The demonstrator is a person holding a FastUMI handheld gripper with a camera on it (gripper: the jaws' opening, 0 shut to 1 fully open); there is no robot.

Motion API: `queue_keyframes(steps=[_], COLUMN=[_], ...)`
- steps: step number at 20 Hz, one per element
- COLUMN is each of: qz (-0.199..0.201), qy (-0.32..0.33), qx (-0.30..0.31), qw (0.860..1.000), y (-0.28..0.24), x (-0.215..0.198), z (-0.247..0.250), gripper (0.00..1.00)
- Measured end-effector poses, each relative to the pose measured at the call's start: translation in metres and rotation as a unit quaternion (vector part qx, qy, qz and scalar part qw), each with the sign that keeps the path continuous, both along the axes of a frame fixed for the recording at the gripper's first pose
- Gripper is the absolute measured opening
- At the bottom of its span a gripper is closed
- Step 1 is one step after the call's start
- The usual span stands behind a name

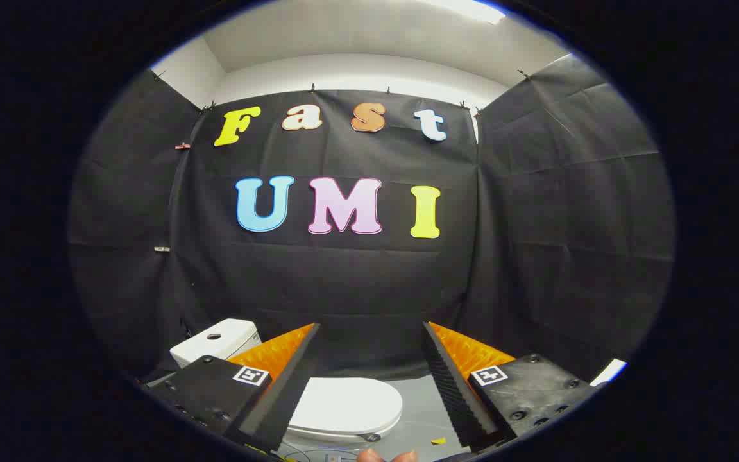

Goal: Open the toilet lid.

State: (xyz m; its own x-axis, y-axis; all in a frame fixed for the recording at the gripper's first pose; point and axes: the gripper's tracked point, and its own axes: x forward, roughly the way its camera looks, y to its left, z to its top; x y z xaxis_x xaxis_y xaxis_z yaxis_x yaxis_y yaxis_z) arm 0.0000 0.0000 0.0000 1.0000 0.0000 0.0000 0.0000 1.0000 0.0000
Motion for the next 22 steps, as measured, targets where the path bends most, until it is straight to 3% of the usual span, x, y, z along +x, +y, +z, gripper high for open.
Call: queue_keyframes(steps=[14, 22], qz=[0.003, -0.013], qy=[-0.007, -0.046], qx=[-0.012, -0.032], qw=[1.000, 0.998], y=[0.003, 0.002], x=[-0.002, -0.006], z=[-0.006, 0.014], gripper=[0.98, 0.98])
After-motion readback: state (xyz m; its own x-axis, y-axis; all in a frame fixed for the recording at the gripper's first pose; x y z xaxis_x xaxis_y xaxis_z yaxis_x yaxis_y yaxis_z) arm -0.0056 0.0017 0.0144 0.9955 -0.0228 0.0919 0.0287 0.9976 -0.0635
